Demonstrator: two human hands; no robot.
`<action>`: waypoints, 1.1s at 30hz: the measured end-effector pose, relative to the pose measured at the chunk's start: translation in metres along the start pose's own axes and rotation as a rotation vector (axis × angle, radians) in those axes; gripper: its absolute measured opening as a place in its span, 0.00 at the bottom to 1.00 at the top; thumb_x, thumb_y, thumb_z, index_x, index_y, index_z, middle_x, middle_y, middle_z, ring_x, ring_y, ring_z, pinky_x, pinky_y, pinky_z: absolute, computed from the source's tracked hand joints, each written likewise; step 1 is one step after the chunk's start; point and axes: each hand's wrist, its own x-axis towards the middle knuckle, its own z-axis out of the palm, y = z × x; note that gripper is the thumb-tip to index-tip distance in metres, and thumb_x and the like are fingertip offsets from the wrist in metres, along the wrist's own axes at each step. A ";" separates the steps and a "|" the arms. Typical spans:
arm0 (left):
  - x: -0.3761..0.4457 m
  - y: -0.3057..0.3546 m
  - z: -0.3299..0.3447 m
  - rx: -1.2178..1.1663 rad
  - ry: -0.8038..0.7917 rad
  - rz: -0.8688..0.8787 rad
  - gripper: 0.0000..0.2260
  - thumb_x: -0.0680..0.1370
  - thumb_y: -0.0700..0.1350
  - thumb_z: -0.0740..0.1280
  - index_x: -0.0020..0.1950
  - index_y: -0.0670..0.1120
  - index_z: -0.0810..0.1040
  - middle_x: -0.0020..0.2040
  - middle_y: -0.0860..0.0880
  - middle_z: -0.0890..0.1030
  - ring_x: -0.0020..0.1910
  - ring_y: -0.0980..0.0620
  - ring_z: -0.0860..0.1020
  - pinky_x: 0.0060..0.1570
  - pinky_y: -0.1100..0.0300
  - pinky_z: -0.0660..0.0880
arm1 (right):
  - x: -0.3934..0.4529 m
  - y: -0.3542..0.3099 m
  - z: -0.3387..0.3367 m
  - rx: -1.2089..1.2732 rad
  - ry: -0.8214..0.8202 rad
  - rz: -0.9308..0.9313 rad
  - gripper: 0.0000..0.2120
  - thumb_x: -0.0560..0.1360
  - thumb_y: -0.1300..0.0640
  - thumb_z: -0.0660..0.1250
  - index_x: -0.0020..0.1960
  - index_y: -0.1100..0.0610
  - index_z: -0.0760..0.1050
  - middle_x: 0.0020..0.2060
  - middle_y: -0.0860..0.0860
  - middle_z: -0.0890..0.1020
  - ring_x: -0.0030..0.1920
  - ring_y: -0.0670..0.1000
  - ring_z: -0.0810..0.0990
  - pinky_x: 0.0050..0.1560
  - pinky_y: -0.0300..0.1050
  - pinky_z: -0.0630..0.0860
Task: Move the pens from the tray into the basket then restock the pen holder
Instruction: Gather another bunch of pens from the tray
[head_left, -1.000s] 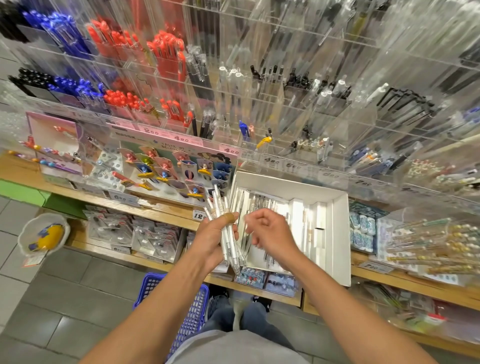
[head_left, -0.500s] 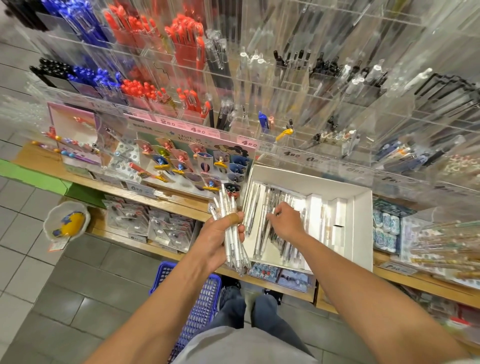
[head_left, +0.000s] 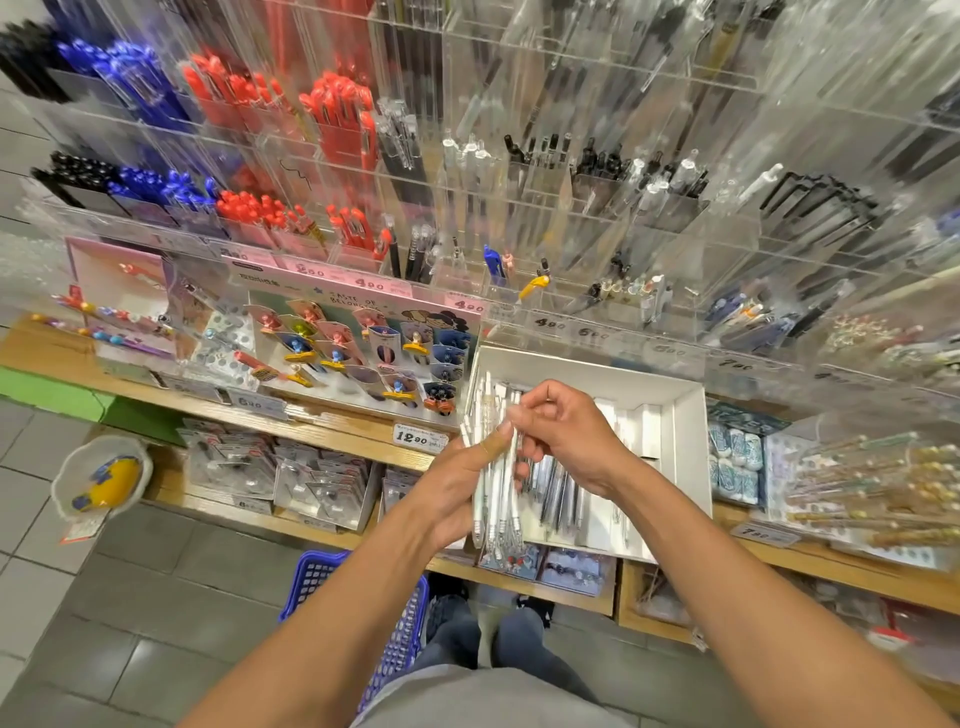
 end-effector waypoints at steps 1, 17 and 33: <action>0.000 0.000 0.001 0.007 -0.008 -0.002 0.15 0.72 0.43 0.75 0.56 0.40 0.82 0.42 0.43 0.83 0.34 0.51 0.80 0.34 0.58 0.80 | 0.001 0.000 0.002 0.001 0.030 -0.007 0.08 0.72 0.60 0.74 0.47 0.59 0.75 0.30 0.51 0.80 0.26 0.48 0.76 0.29 0.41 0.74; -0.004 0.005 -0.021 0.040 0.136 -0.043 0.22 0.65 0.34 0.75 0.57 0.32 0.77 0.38 0.42 0.84 0.35 0.48 0.84 0.33 0.59 0.80 | 0.052 0.102 -0.037 -0.815 0.341 0.329 0.12 0.75 0.52 0.68 0.50 0.60 0.71 0.42 0.56 0.79 0.44 0.57 0.78 0.40 0.45 0.71; -0.019 0.009 -0.043 -0.064 0.214 -0.002 0.27 0.66 0.34 0.74 0.63 0.31 0.73 0.42 0.38 0.84 0.39 0.45 0.84 0.37 0.57 0.82 | 0.026 0.069 -0.043 -0.551 0.219 0.278 0.09 0.78 0.56 0.59 0.58 0.55 0.66 0.41 0.54 0.79 0.30 0.47 0.72 0.30 0.41 0.67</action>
